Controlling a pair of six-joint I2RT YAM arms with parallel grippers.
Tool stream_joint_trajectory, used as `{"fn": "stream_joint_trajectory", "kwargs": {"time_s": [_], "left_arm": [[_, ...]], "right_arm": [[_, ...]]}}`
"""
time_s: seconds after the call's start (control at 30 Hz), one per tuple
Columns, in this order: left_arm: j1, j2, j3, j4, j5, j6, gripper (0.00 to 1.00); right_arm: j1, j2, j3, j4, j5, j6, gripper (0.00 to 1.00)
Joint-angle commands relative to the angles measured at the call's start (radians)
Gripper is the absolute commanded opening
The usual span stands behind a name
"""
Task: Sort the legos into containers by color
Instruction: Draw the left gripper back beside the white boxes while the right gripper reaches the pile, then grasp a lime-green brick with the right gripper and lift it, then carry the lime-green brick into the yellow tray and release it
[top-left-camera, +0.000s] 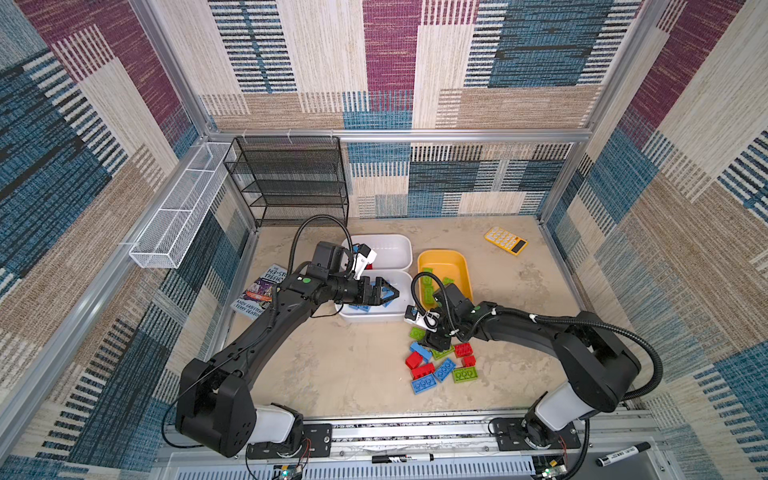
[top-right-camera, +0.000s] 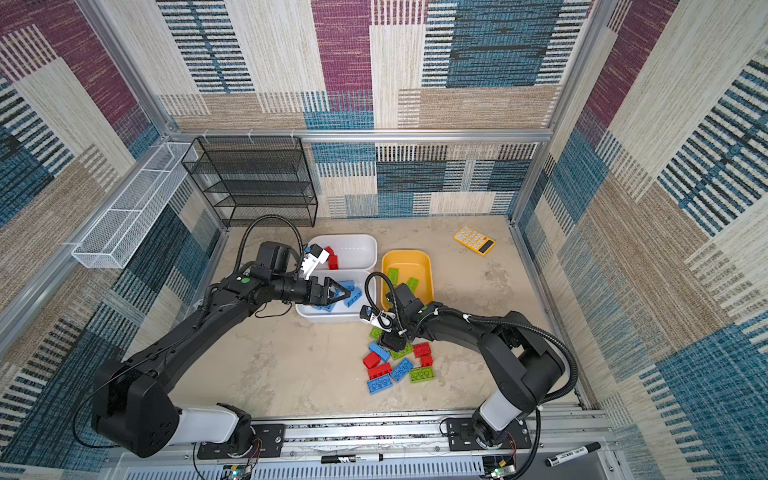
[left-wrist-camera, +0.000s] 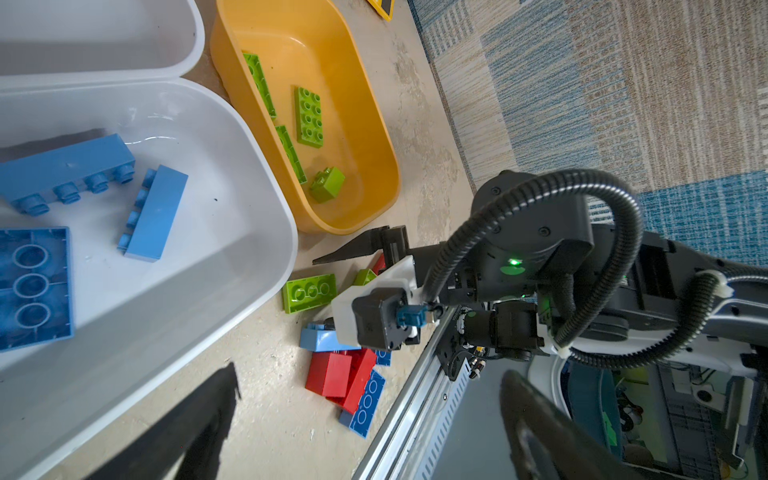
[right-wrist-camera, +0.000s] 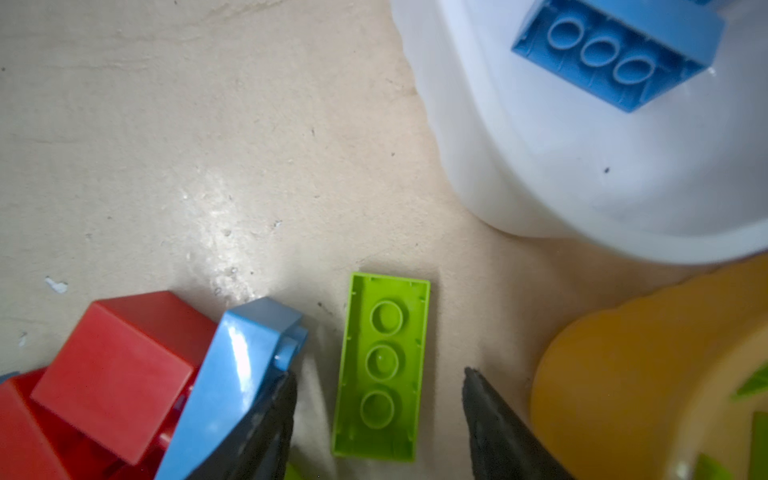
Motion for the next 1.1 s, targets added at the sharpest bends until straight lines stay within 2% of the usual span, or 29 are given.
{"fn": "stream_joint_trajectory", "kwargs": {"time_s": [0.0,0.1,0.53,0.73,0.93,1.07], "left_arm": [[0.001,-0.008,-0.007,-0.016,0.003,0.011,0.99],[0.002,-0.006,-0.007,-0.016,0.003,0.010,0.99],[0.003,-0.008,-0.002,-0.033,0.005,0.026,0.99],[0.002,-0.010,0.011,-0.052,-0.006,0.039,0.99],[0.007,-0.011,0.033,-0.045,0.002,0.032,1.00],[0.010,-0.009,0.033,-0.015,0.018,0.012,0.99]], "right_arm": [[0.008,0.022,0.014,0.030,0.005,-0.011,0.63],[0.011,0.043,0.022,0.032,0.008,-0.003,0.63],[0.011,0.077,0.034,0.021,-0.046,0.032,0.33],[0.011,0.024,0.055,0.006,-0.055,0.053,0.30],[0.007,-0.121,0.105,-0.063,-0.025,0.079,0.31],[-0.078,-0.175,0.147,-0.100,-0.029,0.083,0.32]]}}
